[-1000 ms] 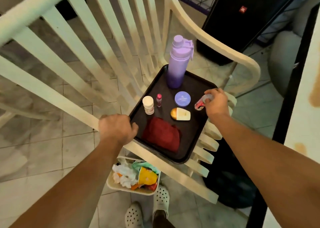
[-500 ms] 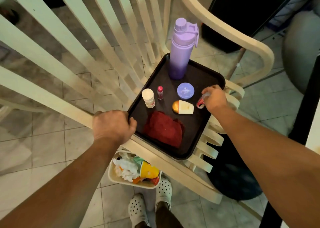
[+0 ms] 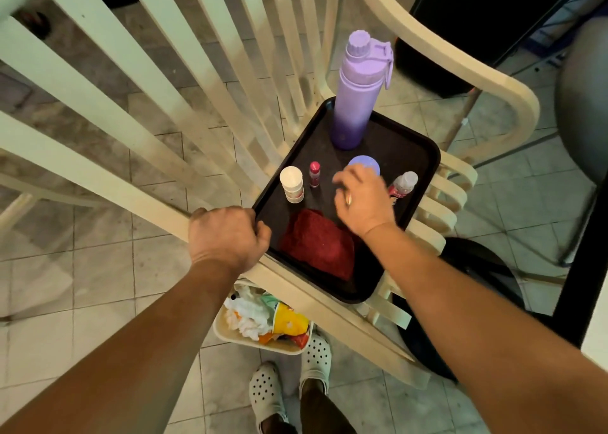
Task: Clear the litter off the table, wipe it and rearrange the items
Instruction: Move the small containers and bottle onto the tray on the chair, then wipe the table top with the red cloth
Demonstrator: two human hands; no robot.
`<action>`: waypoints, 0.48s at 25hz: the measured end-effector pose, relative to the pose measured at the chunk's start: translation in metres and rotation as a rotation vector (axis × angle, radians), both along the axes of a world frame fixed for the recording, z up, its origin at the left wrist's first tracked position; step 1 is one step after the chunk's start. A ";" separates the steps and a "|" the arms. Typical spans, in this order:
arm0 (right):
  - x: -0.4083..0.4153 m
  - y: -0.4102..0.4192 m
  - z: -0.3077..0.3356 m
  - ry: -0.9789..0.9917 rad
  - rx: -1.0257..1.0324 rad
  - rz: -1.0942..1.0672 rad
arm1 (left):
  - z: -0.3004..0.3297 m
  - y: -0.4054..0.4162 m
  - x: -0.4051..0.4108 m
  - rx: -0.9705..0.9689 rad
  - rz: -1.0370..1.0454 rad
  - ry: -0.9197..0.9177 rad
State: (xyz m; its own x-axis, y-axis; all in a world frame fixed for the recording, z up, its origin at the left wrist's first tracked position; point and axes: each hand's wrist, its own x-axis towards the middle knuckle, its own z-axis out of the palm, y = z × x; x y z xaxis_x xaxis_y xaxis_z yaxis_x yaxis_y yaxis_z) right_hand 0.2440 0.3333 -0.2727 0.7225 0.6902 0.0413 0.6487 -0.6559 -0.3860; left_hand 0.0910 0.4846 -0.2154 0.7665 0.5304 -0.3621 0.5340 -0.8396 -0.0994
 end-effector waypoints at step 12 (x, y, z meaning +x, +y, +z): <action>-0.059 -0.021 -0.076 0.722 -0.436 -0.666 | -0.003 0.001 -0.002 -0.018 -0.015 -0.064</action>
